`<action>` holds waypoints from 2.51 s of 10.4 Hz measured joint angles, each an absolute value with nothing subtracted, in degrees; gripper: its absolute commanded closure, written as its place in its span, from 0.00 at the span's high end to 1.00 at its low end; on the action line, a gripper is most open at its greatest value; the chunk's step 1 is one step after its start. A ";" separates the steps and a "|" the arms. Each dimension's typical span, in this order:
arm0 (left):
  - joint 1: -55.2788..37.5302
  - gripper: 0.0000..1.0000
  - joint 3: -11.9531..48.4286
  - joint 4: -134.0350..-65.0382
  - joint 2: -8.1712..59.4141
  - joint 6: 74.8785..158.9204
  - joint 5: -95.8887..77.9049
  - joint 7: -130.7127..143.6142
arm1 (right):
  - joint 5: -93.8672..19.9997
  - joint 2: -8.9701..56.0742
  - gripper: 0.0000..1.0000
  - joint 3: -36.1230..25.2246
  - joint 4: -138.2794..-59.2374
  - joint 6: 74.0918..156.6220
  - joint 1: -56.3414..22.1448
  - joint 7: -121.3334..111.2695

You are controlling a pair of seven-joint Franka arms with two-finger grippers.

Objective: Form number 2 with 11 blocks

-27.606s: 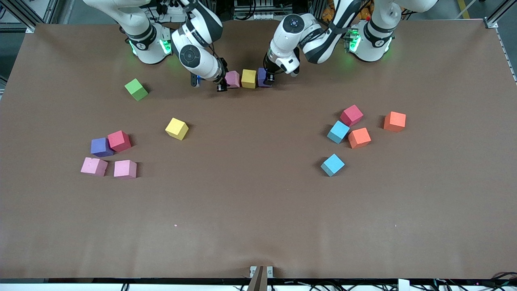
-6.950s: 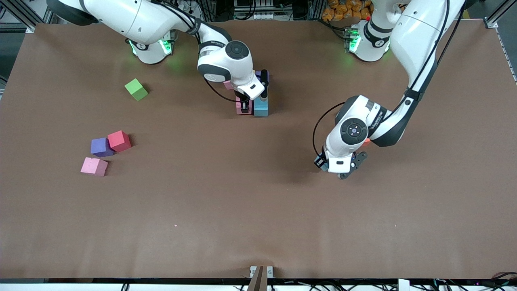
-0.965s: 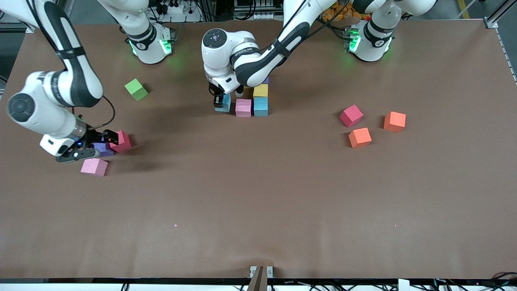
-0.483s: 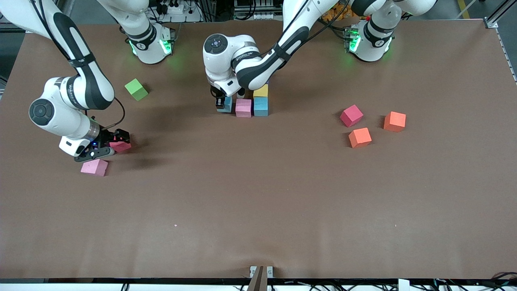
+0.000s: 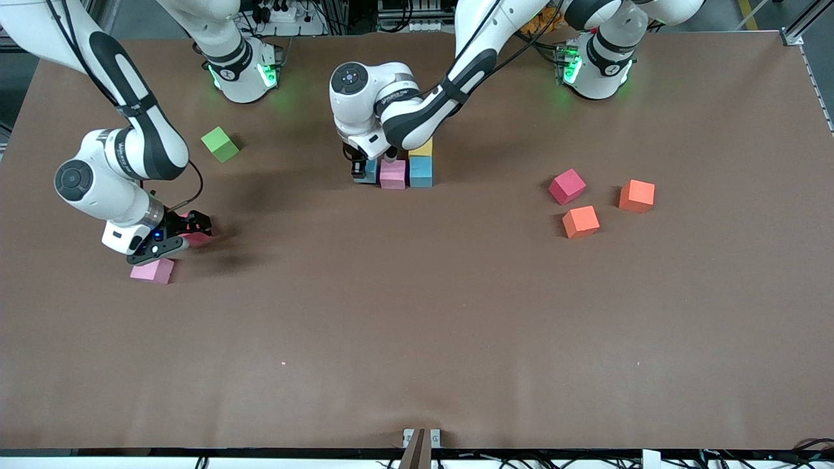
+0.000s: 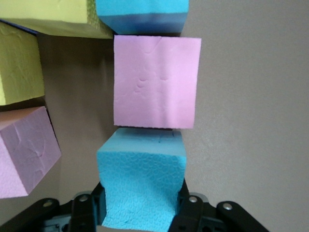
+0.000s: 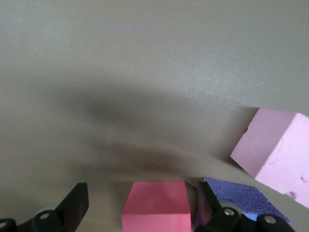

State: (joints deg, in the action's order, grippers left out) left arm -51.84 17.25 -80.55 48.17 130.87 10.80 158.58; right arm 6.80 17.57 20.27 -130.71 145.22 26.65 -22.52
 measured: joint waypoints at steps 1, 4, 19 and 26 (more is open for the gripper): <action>-51.84 0.18 17.18 -80.55 48.42 130.87 10.80 158.57 | 6.80 17.90 1.00 20.19 -130.71 145.51 26.67 -22.76; -51.77 0.46 17.00 -80.58 48.84 130.87 10.80 158.44 | 6.81 18.14 0.98 19.99 -130.71 145.60 26.67 -22.91; -42.80 1.00 16.82 -82.02 38.83 117.25 11.04 149.51 | 6.81 18.60 0.67 18.02 -134.81 149.54 26.75 -24.38; -25.92 1.00 16.98 -107.01 24.17 122.53 11.34 117.70 | 6.82 18.40 0.18 15.03 -135.86 152.37 26.86 -31.17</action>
